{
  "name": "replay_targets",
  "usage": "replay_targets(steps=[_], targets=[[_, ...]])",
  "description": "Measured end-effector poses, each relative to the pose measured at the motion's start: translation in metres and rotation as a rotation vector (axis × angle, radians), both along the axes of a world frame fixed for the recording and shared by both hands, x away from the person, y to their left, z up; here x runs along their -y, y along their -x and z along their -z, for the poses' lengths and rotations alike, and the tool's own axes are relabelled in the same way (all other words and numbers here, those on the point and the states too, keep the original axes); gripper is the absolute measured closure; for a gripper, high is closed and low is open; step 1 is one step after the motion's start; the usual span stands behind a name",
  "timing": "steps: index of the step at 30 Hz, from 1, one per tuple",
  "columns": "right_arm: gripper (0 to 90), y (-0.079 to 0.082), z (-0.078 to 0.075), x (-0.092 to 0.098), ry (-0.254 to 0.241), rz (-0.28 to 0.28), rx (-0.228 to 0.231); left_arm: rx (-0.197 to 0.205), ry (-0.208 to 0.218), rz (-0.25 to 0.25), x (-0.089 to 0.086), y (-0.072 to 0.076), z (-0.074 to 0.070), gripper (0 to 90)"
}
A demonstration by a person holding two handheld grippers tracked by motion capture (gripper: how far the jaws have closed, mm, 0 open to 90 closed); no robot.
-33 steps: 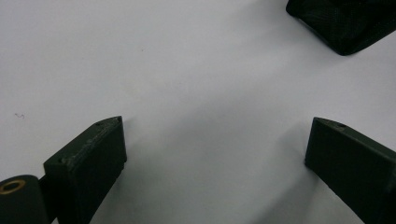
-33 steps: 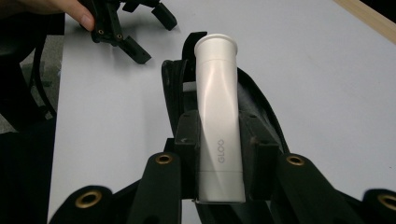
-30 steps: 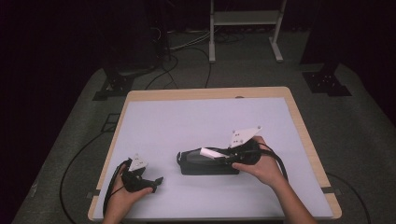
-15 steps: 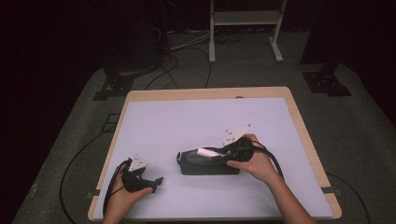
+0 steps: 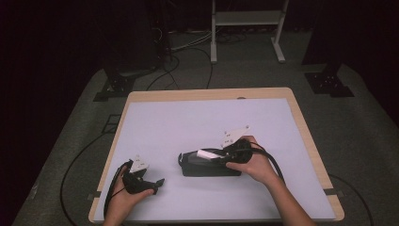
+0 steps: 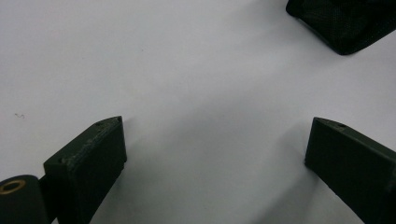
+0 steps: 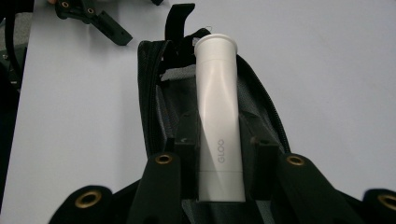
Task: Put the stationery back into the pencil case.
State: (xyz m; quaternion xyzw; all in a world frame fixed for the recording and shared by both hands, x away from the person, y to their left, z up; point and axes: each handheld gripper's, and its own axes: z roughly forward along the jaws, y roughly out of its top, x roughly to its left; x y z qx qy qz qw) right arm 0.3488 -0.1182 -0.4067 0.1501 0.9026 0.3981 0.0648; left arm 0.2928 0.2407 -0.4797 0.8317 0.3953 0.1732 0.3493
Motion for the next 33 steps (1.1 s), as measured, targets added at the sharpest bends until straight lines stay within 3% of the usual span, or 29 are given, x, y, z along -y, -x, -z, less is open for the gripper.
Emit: replay_targets(steps=[10,19,33], targets=[[70.0,0.002,-0.002,-0.002,-0.023,-0.006,0.004,-0.002,-0.002,0.001,0.0,0.0,0.0,4.5],[68.0,0.008,-0.012,0.016,-0.043,0.028,0.021,-0.004,-0.005,0.003,0.0,0.0,0.0,4.4],[42.1,0.015,-0.011,0.064,-0.091,0.167,0.022,0.003,-0.001,0.0,0.0,0.0,0.0,4.5]])
